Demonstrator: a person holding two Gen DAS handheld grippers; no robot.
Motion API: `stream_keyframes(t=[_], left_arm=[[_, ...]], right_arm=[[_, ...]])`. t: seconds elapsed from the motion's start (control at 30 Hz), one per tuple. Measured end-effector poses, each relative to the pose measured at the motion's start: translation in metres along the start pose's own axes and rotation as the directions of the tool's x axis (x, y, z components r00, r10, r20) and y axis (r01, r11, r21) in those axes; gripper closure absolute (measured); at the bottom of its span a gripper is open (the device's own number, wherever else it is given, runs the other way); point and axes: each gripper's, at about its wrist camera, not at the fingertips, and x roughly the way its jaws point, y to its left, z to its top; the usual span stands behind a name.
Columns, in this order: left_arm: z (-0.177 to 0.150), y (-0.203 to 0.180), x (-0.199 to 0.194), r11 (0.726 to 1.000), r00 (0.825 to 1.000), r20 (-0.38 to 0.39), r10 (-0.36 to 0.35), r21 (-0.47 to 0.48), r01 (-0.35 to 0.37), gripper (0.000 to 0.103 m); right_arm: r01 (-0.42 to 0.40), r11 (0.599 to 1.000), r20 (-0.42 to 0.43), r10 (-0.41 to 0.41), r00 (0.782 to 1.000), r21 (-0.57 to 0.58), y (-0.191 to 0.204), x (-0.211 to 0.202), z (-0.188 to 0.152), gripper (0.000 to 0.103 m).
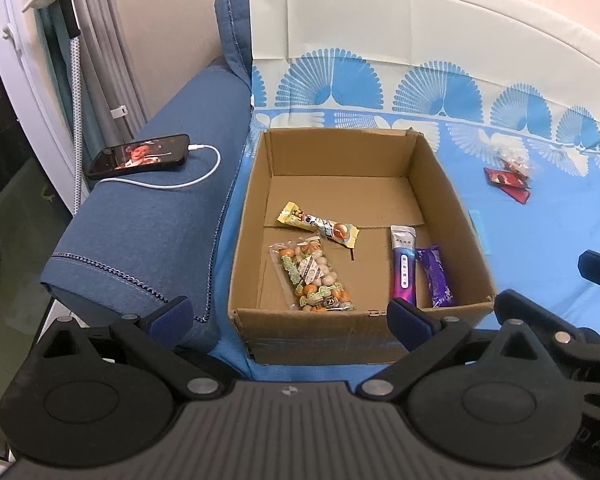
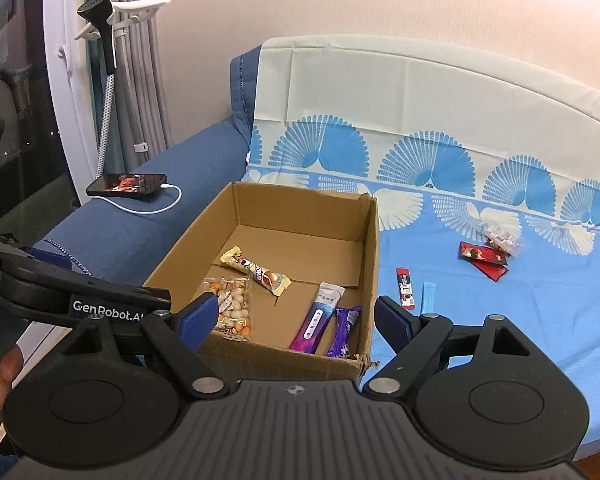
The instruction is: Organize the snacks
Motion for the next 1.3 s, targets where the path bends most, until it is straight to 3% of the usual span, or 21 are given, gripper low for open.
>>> stream_keyframes(t=[0.73,1.3], left_arm=[[-0.007,-0.001,-0.013,1.000,1.000,0.017,0.009,0.010,-0.009,0.000],[0.001,-0.007,0.005,0.999,0.999,-0.037,0.016,0.035,-0.014,0.000]], right_arm=[[-0.011,1.000,0.036,0.010,0.999,0.018,-0.001,-0.012,-0.004,0.016],[-0.027,0.996,0.010,0.026,1.000,0.087,-0.017,0.003,-0.009,0.016]])
